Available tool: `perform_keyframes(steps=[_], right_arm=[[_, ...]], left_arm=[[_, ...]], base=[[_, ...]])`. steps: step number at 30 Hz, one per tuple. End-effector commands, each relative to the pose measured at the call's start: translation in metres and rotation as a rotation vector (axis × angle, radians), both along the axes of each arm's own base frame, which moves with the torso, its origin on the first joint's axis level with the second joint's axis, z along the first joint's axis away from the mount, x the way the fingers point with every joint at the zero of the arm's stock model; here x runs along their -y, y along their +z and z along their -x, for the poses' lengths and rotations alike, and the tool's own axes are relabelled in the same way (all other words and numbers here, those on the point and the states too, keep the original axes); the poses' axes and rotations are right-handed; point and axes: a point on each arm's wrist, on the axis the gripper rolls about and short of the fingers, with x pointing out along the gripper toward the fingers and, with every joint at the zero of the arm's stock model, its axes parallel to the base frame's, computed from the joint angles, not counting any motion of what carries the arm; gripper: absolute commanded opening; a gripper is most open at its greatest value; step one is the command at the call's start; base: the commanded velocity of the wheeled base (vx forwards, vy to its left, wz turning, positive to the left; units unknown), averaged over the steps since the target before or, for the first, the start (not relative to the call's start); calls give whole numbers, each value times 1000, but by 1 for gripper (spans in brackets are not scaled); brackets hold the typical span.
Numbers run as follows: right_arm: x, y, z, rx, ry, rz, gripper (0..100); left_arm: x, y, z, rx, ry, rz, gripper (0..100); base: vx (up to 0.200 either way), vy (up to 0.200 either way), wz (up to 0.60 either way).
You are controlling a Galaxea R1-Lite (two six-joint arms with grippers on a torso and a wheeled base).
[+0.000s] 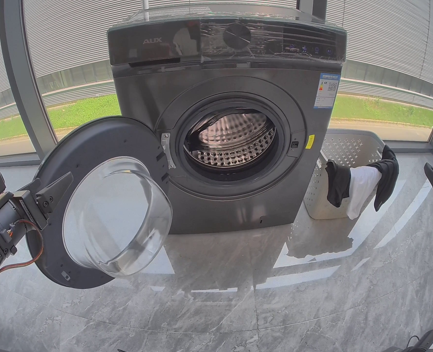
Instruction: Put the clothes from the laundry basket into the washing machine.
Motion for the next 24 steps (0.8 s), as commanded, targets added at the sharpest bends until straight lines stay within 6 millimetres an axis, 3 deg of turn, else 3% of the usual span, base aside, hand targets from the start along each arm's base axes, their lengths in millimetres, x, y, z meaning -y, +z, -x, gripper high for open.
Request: perform_keyframes(steps=[1, 24], right_arm=[[0, -2, -1, -7, 2, 2, 100], [0, -6, 0, -22, -5, -1, 100]], left_arm=[[0, -1, 0, -3, 0, 0, 100], [0, -8, 3, -26, 0, -4, 100]], base=[[0, -200, 0], [0, -200, 0]])
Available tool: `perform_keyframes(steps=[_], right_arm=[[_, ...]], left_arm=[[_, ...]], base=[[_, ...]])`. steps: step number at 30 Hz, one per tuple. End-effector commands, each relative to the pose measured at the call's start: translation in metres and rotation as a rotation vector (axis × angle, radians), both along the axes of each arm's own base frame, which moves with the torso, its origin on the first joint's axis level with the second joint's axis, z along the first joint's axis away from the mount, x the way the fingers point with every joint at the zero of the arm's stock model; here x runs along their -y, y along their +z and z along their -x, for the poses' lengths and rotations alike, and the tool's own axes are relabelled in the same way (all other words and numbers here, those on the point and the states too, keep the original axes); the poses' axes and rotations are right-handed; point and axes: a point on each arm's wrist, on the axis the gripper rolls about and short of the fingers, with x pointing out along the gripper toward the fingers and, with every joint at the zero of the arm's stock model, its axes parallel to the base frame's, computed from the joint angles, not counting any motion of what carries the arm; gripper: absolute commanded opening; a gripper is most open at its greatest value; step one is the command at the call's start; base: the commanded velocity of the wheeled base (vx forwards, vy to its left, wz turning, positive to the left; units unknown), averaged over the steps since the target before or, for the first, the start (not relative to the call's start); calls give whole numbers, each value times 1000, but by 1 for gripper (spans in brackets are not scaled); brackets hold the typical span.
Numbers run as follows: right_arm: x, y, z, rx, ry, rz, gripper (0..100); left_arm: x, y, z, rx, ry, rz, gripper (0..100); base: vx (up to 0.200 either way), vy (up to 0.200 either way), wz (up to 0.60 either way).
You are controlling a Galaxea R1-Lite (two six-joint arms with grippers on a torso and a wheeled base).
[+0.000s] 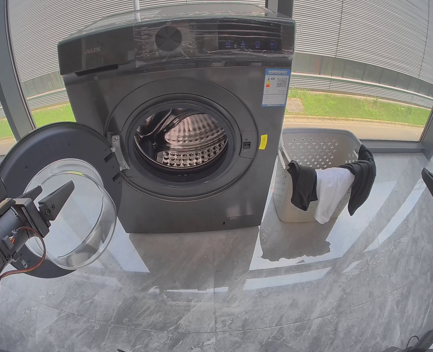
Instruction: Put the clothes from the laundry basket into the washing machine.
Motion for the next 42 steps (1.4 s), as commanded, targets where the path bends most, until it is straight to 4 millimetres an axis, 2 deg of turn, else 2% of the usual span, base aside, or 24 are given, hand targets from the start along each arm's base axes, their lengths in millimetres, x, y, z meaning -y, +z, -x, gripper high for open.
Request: perform_keyframes(steps=[1, 8, 17, 30, 37, 42], right_arm=[[0, 0, 0, 0, -1, 0, 100], [1, -11, 1, -29, -4, 8, 100], [0, -10, 0, -33, -1, 7, 100], [0, -12, 0, -40, 3, 5, 100], [1, -12, 2, -34, 3, 3, 100], [0, -13, 1, -41, 9, 7, 100]], left_arm=[[0, 0, 0, 1, 0, 0, 100], [0, -1, 1, -1, 0, 0, 100], [1, -3, -2, -18, -5, -2, 100], [0, -18, -4, -82, -1, -6, 100], [0, -11, -6, -36, 0, 3, 100], [0, -13, -5, -42, -1, 1, 100]], base=[[0, -200, 0], [0, -200, 0], [0, -200, 0], [0, -200, 0], [0, 0, 0], [0, 0, 0]])
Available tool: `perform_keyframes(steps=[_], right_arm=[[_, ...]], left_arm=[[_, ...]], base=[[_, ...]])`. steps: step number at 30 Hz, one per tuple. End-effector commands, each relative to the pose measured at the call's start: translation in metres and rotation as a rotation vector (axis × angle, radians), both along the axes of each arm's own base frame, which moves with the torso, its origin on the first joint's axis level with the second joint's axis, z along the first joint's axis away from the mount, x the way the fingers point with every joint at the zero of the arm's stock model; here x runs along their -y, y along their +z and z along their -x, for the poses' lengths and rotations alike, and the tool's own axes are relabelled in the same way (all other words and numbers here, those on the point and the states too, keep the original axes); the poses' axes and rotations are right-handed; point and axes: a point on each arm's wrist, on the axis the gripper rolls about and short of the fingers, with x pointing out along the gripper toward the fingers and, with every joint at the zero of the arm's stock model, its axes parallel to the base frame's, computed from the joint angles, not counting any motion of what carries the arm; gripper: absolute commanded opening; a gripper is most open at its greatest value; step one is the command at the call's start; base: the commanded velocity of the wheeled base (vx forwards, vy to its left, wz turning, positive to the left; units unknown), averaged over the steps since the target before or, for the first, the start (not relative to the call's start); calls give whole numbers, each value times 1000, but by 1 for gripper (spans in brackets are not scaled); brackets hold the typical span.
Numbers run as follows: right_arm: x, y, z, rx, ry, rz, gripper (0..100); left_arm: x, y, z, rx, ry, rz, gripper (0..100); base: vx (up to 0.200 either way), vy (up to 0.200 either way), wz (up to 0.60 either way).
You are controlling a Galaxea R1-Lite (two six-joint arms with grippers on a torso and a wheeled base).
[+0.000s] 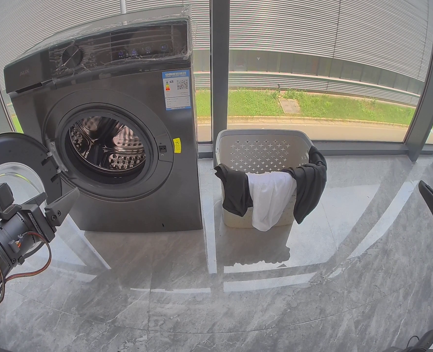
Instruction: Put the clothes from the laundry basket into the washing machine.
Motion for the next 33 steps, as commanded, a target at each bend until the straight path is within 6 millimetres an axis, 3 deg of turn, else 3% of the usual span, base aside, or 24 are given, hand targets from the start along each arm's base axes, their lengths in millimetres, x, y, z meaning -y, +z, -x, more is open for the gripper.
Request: perform_keyframes(steps=[1, 24, 30, 33], right_arm=[[-1, -1, -1, -4, 6, 3, 100], [-2, -2, -6, -24, 6, 6, 100], [-3, -3, -10, -40, 9, 12, 100], [-3, -4, -10, -41, 9, 12, 100]], left_arm=[[0, -3, 0, -12, -1, -3, 100], [2, -8, 1, -49, -75, -9, 100], [2, -14, 1, -83, -78, -28, 100], [2, -14, 1, -80, -84, -50, 100]], base=[[0, 0, 0], [183, 0, 0], [200, -200, 0], [0, -200, 0]])
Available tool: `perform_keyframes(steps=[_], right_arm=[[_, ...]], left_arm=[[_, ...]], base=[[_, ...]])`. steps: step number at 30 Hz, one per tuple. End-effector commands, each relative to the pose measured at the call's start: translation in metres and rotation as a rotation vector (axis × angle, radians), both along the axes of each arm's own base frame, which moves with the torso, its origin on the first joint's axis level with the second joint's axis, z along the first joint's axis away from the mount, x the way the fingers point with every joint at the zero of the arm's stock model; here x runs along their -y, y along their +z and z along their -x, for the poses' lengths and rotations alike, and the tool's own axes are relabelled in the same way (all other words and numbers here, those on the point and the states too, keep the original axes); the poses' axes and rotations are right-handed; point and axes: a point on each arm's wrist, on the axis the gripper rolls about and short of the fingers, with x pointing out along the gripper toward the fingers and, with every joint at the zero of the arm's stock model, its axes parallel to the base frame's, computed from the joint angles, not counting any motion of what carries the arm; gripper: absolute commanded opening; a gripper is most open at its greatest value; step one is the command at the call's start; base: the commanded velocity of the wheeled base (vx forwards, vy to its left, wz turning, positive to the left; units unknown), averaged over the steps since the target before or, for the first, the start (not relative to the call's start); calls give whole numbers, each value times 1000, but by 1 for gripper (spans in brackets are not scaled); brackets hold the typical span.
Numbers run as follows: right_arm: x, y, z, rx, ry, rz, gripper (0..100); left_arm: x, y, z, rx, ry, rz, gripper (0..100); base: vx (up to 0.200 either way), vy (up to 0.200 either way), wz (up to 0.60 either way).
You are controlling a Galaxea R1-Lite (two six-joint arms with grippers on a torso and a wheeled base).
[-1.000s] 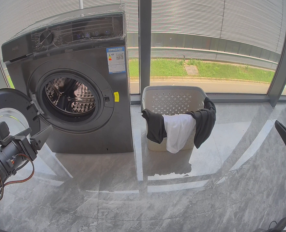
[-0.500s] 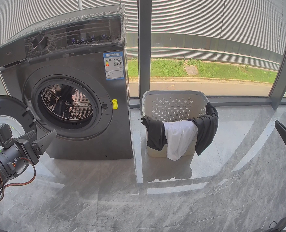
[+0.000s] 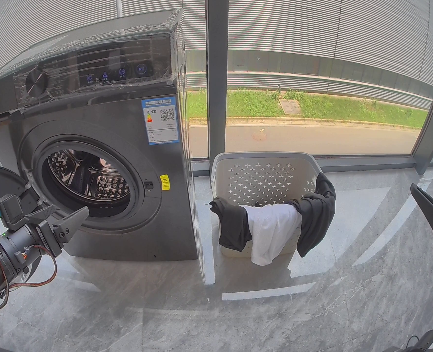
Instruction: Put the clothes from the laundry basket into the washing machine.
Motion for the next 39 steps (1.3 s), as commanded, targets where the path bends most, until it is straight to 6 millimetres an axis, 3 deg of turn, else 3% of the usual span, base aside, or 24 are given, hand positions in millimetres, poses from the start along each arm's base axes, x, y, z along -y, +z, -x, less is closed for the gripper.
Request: perform_keyframes(steps=[1, 8, 14, 25, 33, 39], right_arm=[[-1, -1, -2, -9, 2, 3, 100], [-1, -2, -2, -12, 4, 4, 100], [-8, -3, -17, -62, 35, 16, 100], [-33, -29, -48, -259, 129, 74, 100], [-38, -50, -67, -449, 94, -37, 100], [-35, -74, -90, -596, 16, -73, 100]], left_arm=[[0, -1, -1, -5, -3, -12, 100], [0, -1, -1, -5, -4, -15, 100], [0, -2, -1, -5, -4, -15, 100], [0, 0, 0, -1, -2, -14, 100], [0, 1, 1, 15, 1, -15, 100], [0, 12, 9, 79, -5, -7, 100]], base=[[0, -200, 0], [0, -200, 0], [67, -133, 0], [200, 0, 0], [200, 0, 0], [0, 0, 0]])
